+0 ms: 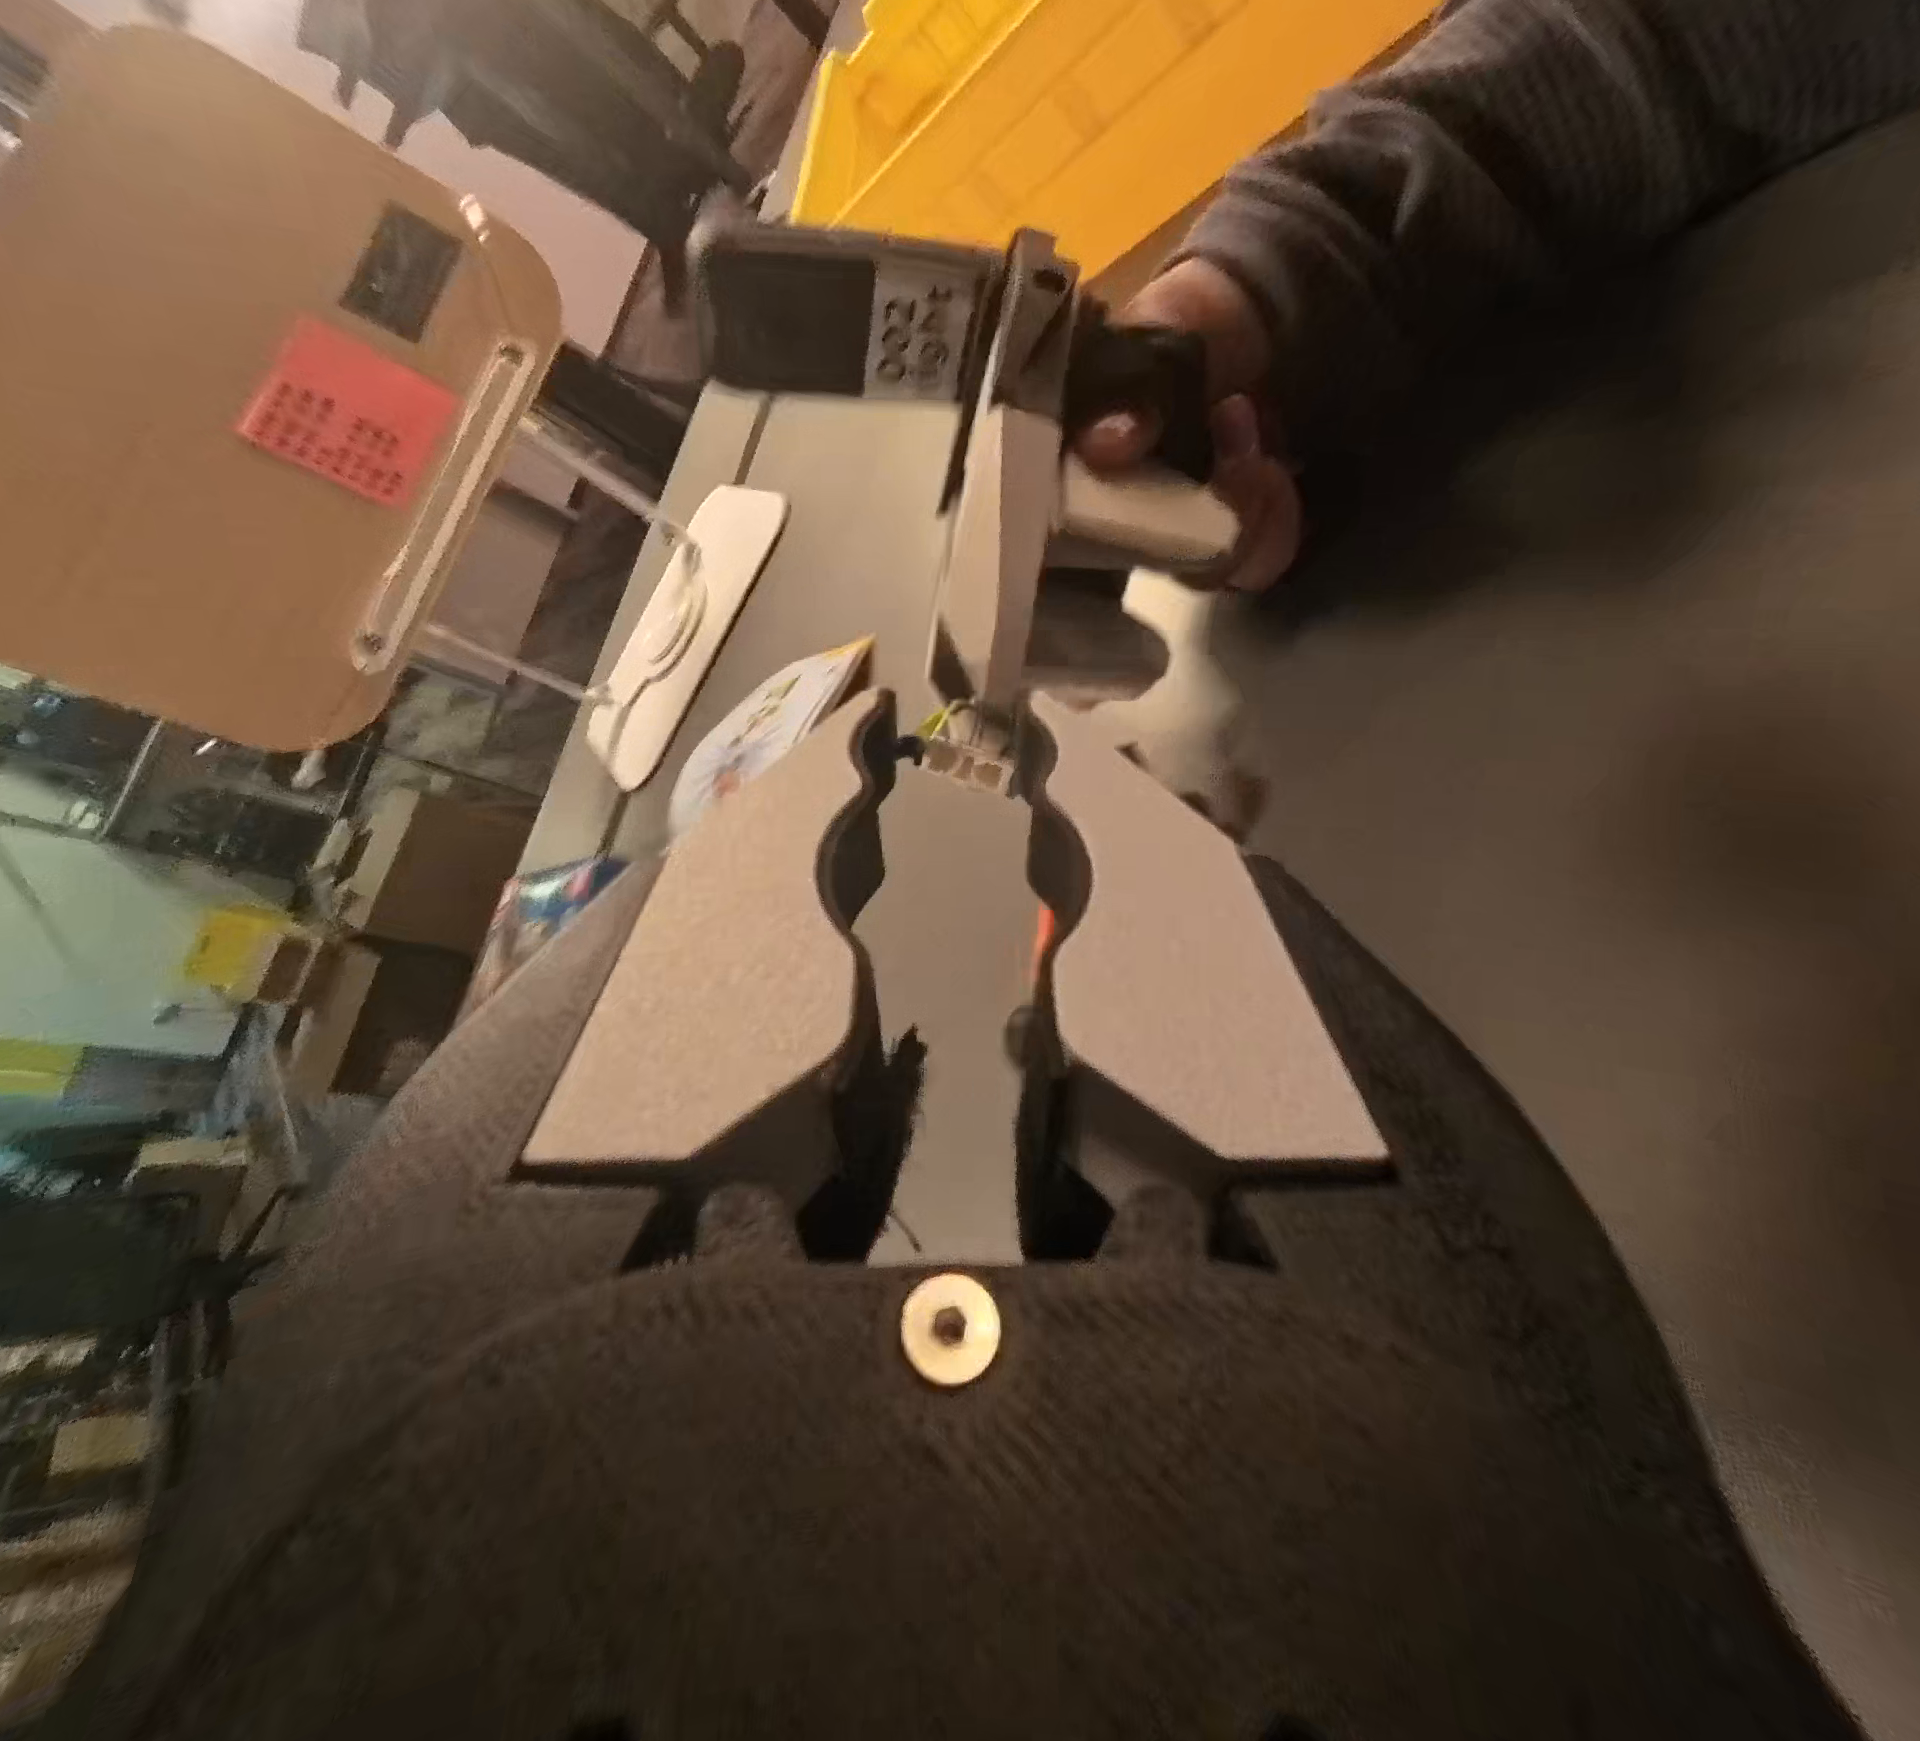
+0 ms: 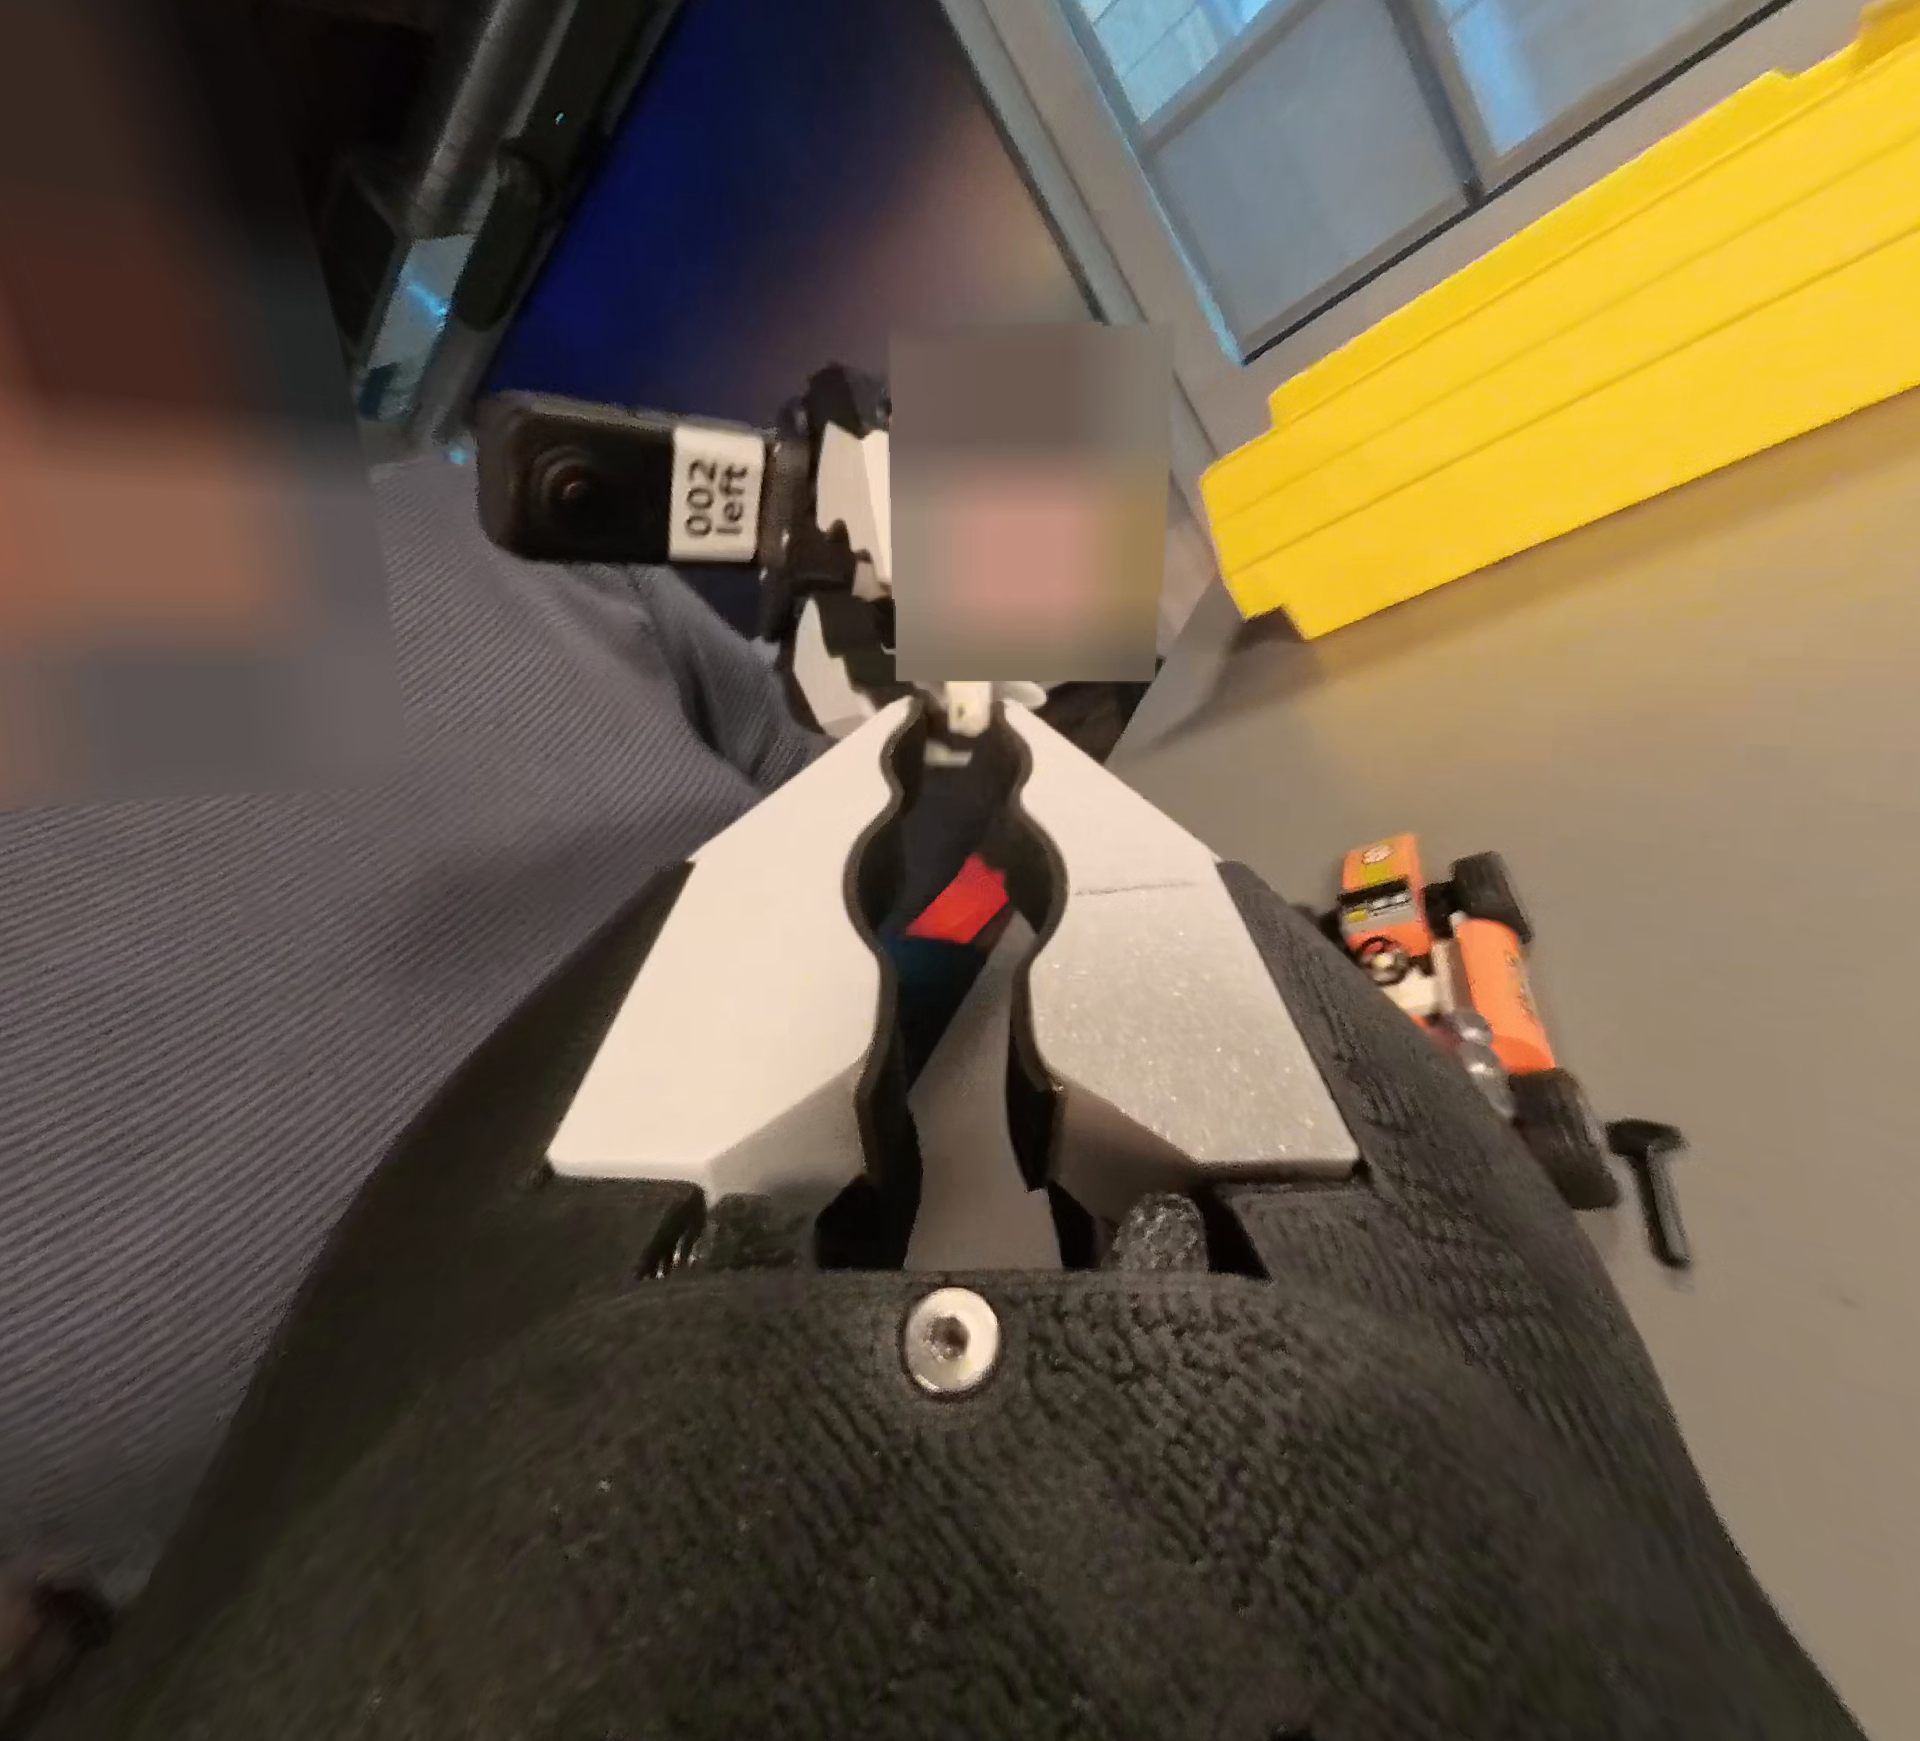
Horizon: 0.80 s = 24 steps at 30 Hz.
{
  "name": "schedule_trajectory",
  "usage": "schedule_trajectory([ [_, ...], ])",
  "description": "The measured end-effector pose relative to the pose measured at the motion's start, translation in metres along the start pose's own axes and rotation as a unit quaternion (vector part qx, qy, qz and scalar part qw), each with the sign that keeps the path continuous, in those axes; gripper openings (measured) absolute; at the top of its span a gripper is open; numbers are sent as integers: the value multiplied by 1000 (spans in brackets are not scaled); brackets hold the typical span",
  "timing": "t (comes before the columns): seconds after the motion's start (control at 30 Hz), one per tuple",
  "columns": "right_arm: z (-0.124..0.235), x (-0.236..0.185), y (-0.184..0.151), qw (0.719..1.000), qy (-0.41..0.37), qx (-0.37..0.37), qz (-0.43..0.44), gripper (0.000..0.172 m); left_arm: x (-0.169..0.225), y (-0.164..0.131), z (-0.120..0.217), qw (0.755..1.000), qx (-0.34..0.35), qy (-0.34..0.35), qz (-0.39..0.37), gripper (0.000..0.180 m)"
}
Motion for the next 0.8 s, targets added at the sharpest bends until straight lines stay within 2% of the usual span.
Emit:
schedule_trajectory([
  [0.03, 4, -2, 4, 1000, -4, 12, 13, 20, -10, -4, 6, 999, -22, 36, -6, 20],
  [0.1, 14, -5, 14, 998, -30, 34, 43, 24, -45, -25, 30, 984, -97, 152, -7, 21],
  [0.17, 22, -5, 21, 991, -89, 37, 90, 28, -82, -59, 66, 951, -173, 245, 81, 20],
  [0.2, 25, -4, 22, 985, -128, 19, 113, 34, -93, -81, 83, 929, -218, 256, 153, 21],
  [0.27, 29, 2, 18, 961, -213, -55, 168, 44, -108, -127, 121, 859, -310, 303, 271, 21],
  [0.37, 31, 12, 2, 908, -297, -184, 231, 65, -113, -175, 171, 766, -401, 352, 359, 21],
  [0.43, 27, 17, -12, 885, -300, -253, 251, 72, -114, -191, 190, 733, -413, 366, 397, 21],
  [0.5, 21, 22, -24, 877, -290, -291, 250, 76, -113, -202, 199, 710, -413, 353, 448, 22],
  [0.67, 16, 31, -35, 852, -311, -342, 247, 84, -109, -226, 207, 661, -436, 337, 510, 66],
  [0.73, 13, 32, -35, 847, -316, -343, 254, 85, -112, -220, 209, 660, -428, 367, 497, 74],
  [0.8, 9, 33, -36, 844, -319, -345, 259, 85, -120, -195, 207, 688, -398, 419, 439, 75],
])
Point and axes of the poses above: each gripper's, where its closed fingertips meet, z back along the fingers, y out of its top, x = y × z across the jaws, the point moved 7 cm from there along z, back along the fingers, and after that the axes turned 3 degrees about y, right-handed, at the moved point
